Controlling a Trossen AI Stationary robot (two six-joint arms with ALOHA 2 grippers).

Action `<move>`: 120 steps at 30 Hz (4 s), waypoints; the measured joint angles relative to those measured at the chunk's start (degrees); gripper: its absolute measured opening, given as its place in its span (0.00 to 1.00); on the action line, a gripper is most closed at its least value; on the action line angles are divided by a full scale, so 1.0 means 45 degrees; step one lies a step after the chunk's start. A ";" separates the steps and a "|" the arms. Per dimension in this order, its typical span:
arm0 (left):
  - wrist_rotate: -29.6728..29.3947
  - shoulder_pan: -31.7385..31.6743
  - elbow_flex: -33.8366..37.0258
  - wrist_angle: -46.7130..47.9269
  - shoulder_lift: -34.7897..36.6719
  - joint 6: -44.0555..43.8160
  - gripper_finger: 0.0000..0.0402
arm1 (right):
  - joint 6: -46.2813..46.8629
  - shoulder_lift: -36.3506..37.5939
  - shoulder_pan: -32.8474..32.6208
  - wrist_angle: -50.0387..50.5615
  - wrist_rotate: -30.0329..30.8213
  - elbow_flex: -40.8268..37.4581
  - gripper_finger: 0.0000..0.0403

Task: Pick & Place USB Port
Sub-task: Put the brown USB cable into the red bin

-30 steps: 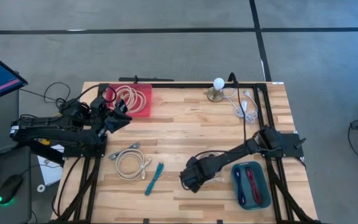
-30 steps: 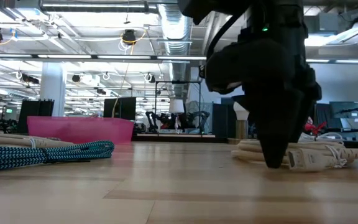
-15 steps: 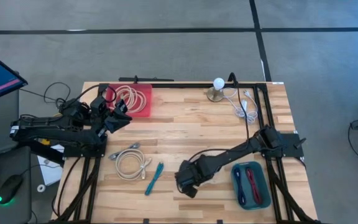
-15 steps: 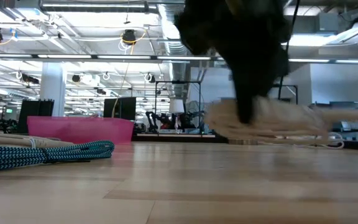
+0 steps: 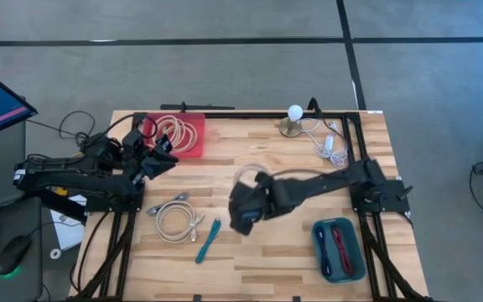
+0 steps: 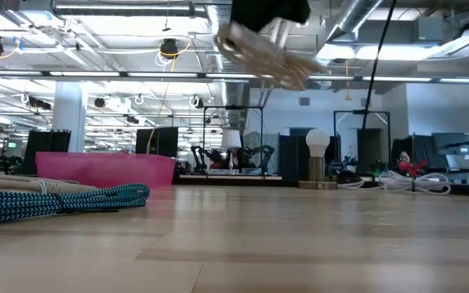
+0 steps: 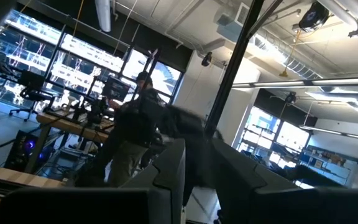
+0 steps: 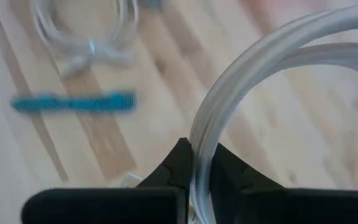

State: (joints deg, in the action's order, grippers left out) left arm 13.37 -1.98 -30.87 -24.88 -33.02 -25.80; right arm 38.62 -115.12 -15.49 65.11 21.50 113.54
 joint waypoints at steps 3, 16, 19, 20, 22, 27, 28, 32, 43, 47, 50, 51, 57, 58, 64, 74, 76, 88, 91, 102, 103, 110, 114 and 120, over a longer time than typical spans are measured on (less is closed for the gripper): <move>-0.0003 0.0000 -0.0005 0.0000 -0.0206 -0.0110 0.19 | -0.0802 0.0766 0.0272 -0.0660 0.0646 0.0008 0.05; -0.0631 -0.0005 -0.0005 -0.1871 -0.2556 -0.2522 0.19 | -0.5382 0.1858 0.0971 -0.5378 -0.0439 0.0025 0.05; -0.0968 0.0000 -0.0005 -0.2476 -0.2773 -0.2721 0.19 | -0.5685 0.1858 0.1097 -0.5152 -0.0429 0.0023 0.05; -0.1152 0.0000 -0.0010 -0.2477 -0.2829 -0.2840 0.19 | -0.5887 0.1858 0.1148 -0.5141 -0.0429 0.0023 0.05; -0.1429 -0.0003 -0.0010 -0.2467 -0.3018 -0.3282 0.19 | -0.6268 0.1858 0.1210 -0.5271 -0.0433 0.0018 0.05; -0.1875 -0.0005 -0.0010 -0.2480 -0.3506 -0.4339 0.19 | -0.6890 0.1858 0.1472 -0.5178 -0.0439 0.0018 0.05; -0.2000 -0.0005 -0.0010 -0.2480 -0.3585 -0.4370 0.19 | -0.7056 0.1858 0.1539 -0.5136 -0.0444 0.0018 0.05; -0.2400 -0.0010 -0.0010 -0.2570 -0.3779 -0.4322 0.19 | -0.7770 0.1858 0.1778 -0.4730 -0.0435 0.0018 0.05; -0.2347 -0.0054 -0.0010 -0.2720 -0.3749 -0.3993 0.20 | -0.8881 0.2134 0.2065 -0.4905 -0.1148 0.0008 0.05; -0.2353 -0.0236 -0.0008 -0.2837 -0.3754 -0.4033 0.22 | -0.8919 0.2189 0.2102 -0.5586 -0.1476 0.0008 0.05; -0.2349 -0.0262 -0.0005 -0.3384 -0.3749 -0.4036 0.25 | -0.8919 0.2174 0.2132 -0.5578 -0.1580 0.0008 0.05; -0.2351 -0.0262 -0.0005 -0.3493 -0.3760 -0.4036 0.25 | -0.8919 0.2170 0.2110 -0.5577 -0.1576 0.0008 0.05; -0.2357 -0.0257 -0.0005 -0.3631 -0.3947 -0.4167 0.30 | -0.8915 0.2169 0.2109 -0.5972 -0.1634 0.0008 0.05; -0.2339 -0.0257 -0.0006 -0.3688 -0.4004 -0.4275 0.31 | -0.8914 0.2169 0.2109 -0.6050 -0.1764 0.0003 0.05; -0.2336 -0.0252 -0.0019 -0.4094 -0.4289 -0.4328 0.35 | -0.8905 0.2169 0.2114 -0.6101 -0.2101 0.0003 0.05; -0.2789 -0.0248 0.0010 -0.4386 -0.4303 -0.4333 0.31 | -0.8910 0.1975 0.2114 -0.6195 -0.2183 0.0014 0.05; -0.2931 -0.0252 0.0010 -0.4390 -0.4308 -0.4333 0.28 | -0.8915 0.1970 0.2119 -0.6197 -0.2188 0.0017 0.05; -0.2913 -0.0252 0.0005 -0.4503 -0.4298 -0.4123 0.03 | -0.8958 0.1960 0.2119 -0.6088 -0.2139 0.0015 0.08; -0.2877 -0.0249 0.0005 -0.4468 -0.4275 -0.3749 0.03 | -0.8932 0.1992 0.2119 -0.6093 -0.2129 0.0013 0.18; -0.3016 -0.1254 0.0000 -0.2554 -0.2693 -0.2312 0.03 | -0.8615 0.3186 0.2222 -0.4447 0.0204 0.0013 0.35; -0.3024 -0.1450 0.0005 -0.2067 -0.2508 -0.2312 0.03 | -0.8587 0.3400 0.2231 -0.4175 0.0390 0.0013 0.35; -0.3788 -0.2663 0.0000 0.1023 -0.1352 -0.1622 0.03 | -0.8247 0.4737 0.2197 -0.3265 0.1001 0.0013 0.33; -0.3832 -0.3439 0.0000 0.2348 -0.1080 -0.1551 0.03 | -0.7850 0.5410 0.2197 -0.2899 0.1007 -0.0382 0.33; -0.3664 -0.4707 0.0539 0.3174 -0.1068 -0.1305 0.03 | -0.7321 0.6036 0.1986 -0.2438 0.1400 -0.1675 0.33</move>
State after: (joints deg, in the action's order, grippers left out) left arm -3.12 -23.16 -28.45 -10.60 -37.82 -31.68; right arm 5.67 -87.96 -6.55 54.14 27.81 106.00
